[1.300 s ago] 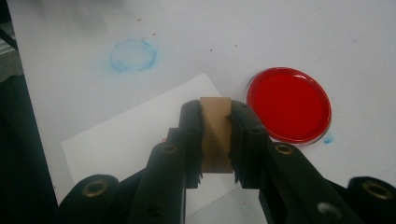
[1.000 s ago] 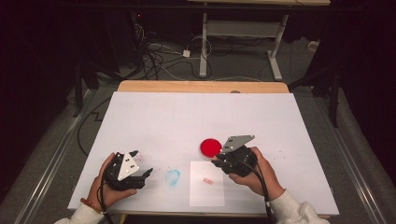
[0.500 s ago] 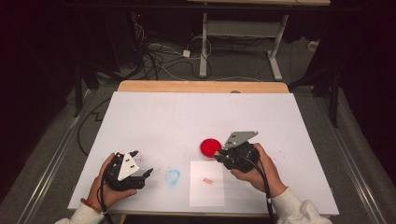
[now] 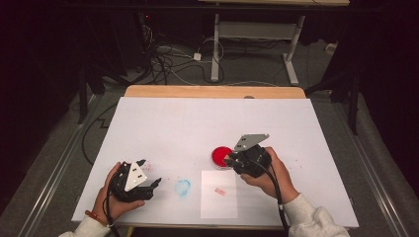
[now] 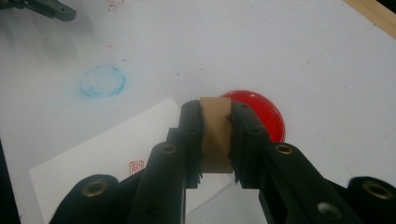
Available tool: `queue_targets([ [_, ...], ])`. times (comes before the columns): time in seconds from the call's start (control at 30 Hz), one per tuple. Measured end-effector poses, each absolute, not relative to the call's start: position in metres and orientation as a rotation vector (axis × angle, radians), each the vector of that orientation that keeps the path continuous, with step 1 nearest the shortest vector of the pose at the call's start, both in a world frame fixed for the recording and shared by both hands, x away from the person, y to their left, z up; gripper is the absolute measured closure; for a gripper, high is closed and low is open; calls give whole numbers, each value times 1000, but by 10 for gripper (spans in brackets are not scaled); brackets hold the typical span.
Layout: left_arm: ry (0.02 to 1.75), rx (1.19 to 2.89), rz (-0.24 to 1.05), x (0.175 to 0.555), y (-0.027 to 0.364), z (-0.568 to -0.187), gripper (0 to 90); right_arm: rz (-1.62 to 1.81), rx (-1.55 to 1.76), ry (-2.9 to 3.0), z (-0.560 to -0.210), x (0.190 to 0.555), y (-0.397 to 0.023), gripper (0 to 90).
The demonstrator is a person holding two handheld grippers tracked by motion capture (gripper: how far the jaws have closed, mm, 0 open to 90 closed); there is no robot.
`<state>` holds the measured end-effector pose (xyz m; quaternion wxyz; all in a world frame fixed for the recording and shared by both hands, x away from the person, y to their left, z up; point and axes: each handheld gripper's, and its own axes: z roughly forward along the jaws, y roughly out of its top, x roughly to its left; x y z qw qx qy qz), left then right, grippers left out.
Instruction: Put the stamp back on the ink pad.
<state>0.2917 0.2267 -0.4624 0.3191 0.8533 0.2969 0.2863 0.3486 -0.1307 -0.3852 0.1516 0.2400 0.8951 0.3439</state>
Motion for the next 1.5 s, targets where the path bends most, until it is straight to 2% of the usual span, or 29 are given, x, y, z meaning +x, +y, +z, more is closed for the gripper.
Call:
queue_targets([
  [0.3,770,2260,757,292,224,-463,215,950,753,2556,-391,368,-126,764],
  [0.97,757,2279,742,292,224,-465,214,740,858,2640,-429,411,-103,762],
  [1.5,754,2282,740,293,223,-465,215,713,887,2657,-438,419,-100,751],
])
